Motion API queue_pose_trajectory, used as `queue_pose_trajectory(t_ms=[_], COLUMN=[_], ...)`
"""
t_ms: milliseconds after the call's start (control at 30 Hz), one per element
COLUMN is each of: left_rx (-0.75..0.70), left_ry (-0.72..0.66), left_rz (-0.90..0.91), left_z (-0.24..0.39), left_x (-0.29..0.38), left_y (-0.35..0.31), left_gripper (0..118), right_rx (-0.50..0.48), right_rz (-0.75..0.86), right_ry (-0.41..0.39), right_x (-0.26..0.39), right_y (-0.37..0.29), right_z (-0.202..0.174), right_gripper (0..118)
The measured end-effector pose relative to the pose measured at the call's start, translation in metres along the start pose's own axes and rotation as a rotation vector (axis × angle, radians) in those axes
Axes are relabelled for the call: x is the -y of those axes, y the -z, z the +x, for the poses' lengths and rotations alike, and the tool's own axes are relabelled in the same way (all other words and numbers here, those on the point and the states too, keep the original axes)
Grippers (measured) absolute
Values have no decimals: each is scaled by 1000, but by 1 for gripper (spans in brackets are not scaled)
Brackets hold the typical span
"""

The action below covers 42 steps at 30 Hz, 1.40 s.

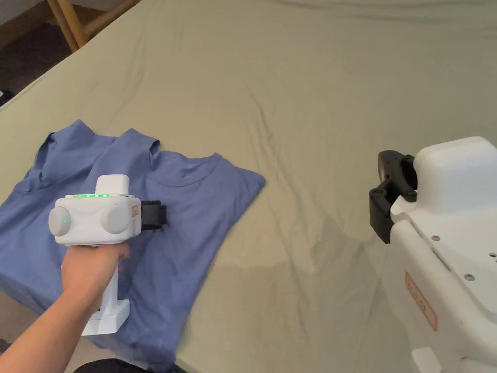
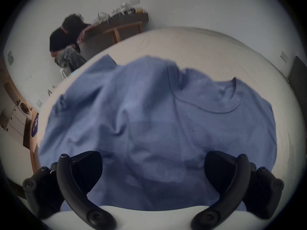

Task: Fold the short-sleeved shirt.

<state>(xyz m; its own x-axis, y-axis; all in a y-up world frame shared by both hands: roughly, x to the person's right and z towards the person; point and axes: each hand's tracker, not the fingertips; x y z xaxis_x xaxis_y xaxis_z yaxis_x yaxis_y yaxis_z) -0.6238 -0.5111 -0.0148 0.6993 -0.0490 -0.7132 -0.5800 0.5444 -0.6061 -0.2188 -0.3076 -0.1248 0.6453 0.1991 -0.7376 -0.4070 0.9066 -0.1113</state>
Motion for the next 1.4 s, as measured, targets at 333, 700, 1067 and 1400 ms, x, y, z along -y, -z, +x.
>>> queue_pose_trajectory(t_ms=[333,700,1067,1400], left_rx=[59,347,399,495], left_ry=[49,-247,-186,-15], left_rz=[101,180,564,909], left_z=[20,-19,-7,24], left_x=[6,10,4,-29], left_y=[-38,-53,-165,-323], left_gripper=[60,3,3,3], right_rx=[-23,-29,54,90], right_rz=[-41,-11,58,125], right_ry=[-11,12,-36,-3], right_x=[7,-4,-15,-22], right_y=[1,-29,-70,-119], right_z=[-5,-3,-1,20], right_gripper=[1,1,1,1])
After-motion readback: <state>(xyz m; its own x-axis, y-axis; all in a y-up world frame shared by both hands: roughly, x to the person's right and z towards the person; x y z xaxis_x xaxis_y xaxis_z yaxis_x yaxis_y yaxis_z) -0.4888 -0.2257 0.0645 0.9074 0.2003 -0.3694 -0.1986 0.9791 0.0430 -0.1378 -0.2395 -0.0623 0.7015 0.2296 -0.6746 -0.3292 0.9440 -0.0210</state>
